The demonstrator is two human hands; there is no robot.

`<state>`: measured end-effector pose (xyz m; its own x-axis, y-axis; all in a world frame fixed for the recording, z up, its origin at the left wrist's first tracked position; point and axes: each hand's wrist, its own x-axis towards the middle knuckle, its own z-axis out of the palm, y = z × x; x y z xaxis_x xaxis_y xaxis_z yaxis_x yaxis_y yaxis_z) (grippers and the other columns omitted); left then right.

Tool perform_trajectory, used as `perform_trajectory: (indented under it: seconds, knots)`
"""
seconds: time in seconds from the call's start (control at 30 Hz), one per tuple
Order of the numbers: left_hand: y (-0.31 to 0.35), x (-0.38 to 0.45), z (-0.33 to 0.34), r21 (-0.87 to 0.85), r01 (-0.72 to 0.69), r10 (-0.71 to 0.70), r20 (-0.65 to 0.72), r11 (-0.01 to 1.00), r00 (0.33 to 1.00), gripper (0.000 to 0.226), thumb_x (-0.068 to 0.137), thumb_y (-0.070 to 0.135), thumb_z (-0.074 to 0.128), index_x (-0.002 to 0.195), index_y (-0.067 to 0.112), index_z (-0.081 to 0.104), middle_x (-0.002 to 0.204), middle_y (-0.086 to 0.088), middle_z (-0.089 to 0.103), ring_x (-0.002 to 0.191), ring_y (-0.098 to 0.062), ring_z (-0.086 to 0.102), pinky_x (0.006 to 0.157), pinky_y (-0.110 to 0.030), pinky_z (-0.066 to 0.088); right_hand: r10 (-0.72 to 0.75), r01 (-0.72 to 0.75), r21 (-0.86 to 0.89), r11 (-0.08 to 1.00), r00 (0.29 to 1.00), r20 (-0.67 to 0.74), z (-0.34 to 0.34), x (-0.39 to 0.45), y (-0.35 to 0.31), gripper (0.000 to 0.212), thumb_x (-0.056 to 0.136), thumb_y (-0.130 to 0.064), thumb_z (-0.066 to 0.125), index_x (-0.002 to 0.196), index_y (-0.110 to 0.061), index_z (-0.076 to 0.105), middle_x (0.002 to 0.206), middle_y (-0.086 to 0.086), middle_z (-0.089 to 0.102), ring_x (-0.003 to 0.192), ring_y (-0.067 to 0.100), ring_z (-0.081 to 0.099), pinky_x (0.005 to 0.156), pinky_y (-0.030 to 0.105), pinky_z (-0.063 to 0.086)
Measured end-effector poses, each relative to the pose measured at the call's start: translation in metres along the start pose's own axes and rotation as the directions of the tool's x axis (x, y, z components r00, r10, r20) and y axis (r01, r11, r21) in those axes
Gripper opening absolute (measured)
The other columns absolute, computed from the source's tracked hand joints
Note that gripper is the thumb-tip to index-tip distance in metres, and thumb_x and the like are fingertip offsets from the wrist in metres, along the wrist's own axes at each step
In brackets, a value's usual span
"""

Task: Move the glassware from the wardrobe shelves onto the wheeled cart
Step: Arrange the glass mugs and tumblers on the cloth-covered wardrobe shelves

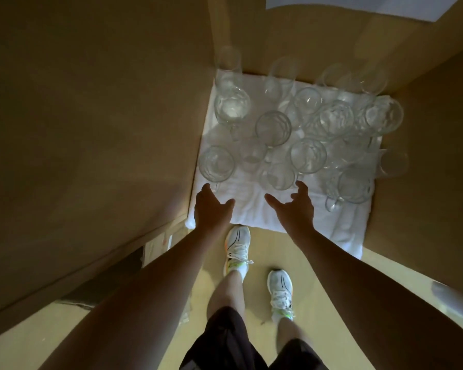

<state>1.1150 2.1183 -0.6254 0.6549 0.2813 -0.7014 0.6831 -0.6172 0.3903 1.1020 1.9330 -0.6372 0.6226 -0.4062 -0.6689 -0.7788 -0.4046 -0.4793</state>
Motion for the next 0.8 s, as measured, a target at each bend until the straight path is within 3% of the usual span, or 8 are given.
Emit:
perform_trajectory:
  seconds: [0.17,0.3,0.43,0.53,0.6,0.7,0.77,0.8]
  knots:
    - [-0.001,0.019,0.012,-0.04,0.078,-0.08,-0.03,0.996,0.996,0.081,0.089,0.03,0.071,0.154,0.007,0.029,0.15,-0.015,0.045,0.135,-0.03,0.046,0.096,-0.034,0.039,-0.048,0.05,0.039,0.998,0.997,-0.056,0.011,0.012,0.0,0.097,0.074,-0.048,0.086,0.151,-0.018,0.037,0.136,0.013,0.054,0.12,0.028,0.058,0.104,0.045,0.047]
    - [-0.002,0.032,0.019,-0.053,0.084,-0.085,-0.019,0.995,0.996,0.075,0.09,0.03,0.07,0.151,0.008,0.033,0.147,-0.015,0.047,0.133,-0.031,0.048,0.102,-0.039,0.043,-0.101,0.105,0.049,0.993,0.992,-0.075,0.016,0.021,0.004,0.093,0.073,-0.048,0.086,0.15,-0.024,0.038,0.128,0.011,0.056,0.1,0.019,0.06,0.088,0.031,0.045]
    - [-0.005,0.044,0.023,-0.082,0.096,-0.099,-0.031,0.992,0.995,0.055,0.095,0.03,0.063,0.14,0.006,0.045,0.136,-0.015,0.055,0.123,-0.032,0.055,0.101,-0.045,0.048,-0.116,0.122,0.045,0.992,0.987,-0.115,0.024,0.024,0.008,0.101,0.066,-0.058,0.087,0.15,-0.032,0.036,0.122,0.005,0.05,0.092,0.012,0.058,0.078,0.023,0.041]
    - [-0.009,0.05,0.024,-0.127,0.083,-0.096,-0.095,0.988,0.991,0.036,0.101,0.032,0.055,0.126,0.006,0.056,0.123,-0.01,0.063,0.114,-0.029,0.058,0.098,-0.04,0.046,-0.12,0.127,0.044,0.991,0.984,-0.133,0.029,0.024,0.009,0.102,0.063,-0.062,0.087,0.148,-0.037,0.036,0.119,0.002,0.045,0.09,0.015,0.059,0.078,0.025,0.044]
    - [-0.011,0.053,0.023,-0.144,0.082,-0.099,-0.113,0.986,0.989,0.03,0.104,0.033,0.05,0.116,0.008,0.06,0.108,-0.004,0.062,0.105,-0.026,0.057,0.088,-0.034,0.044,-0.117,0.126,0.05,0.991,0.981,-0.157,0.031,0.024,0.009,0.097,0.064,-0.061,0.087,0.145,-0.037,0.039,0.119,0.002,0.045,0.089,0.018,0.06,0.081,0.029,0.046]
    - [-0.014,0.053,0.021,-0.167,0.081,-0.101,-0.116,0.983,0.988,0.018,0.104,0.031,0.05,0.099,0.015,0.056,0.085,0.009,0.054,0.089,-0.019,0.051,0.072,-0.022,0.031,-0.117,0.131,0.071,0.989,0.978,-0.17,0.029,0.022,0.008,0.094,0.064,-0.058,0.088,0.143,-0.035,0.043,0.115,-0.001,0.047,0.082,0.007,0.057,0.073,0.025,0.044]
    - [-0.013,0.049,0.018,-0.161,0.079,-0.096,-0.103,0.984,0.99,0.016,0.103,0.031,0.052,0.094,0.017,0.056,0.087,0.005,0.06,0.087,-0.018,0.051,0.062,-0.018,0.028,-0.113,0.128,0.092,0.988,0.982,-0.154,0.025,0.02,0.009,0.094,0.065,-0.056,0.089,0.144,-0.033,0.043,0.116,-0.002,0.048,0.083,0.001,0.055,0.068,0.015,0.038]
    - [-0.015,0.047,0.016,-0.161,0.084,-0.1,-0.096,0.983,0.99,0.016,0.102,0.03,0.053,0.094,0.017,0.057,0.093,0.001,0.064,0.088,-0.019,0.054,0.065,-0.017,0.033,-0.111,0.125,0.099,0.987,0.984,-0.14,0.023,0.017,0.009,0.094,0.065,-0.055,0.089,0.144,-0.032,0.043,0.117,-0.003,0.048,0.085,0.001,0.055,0.069,0.013,0.036]
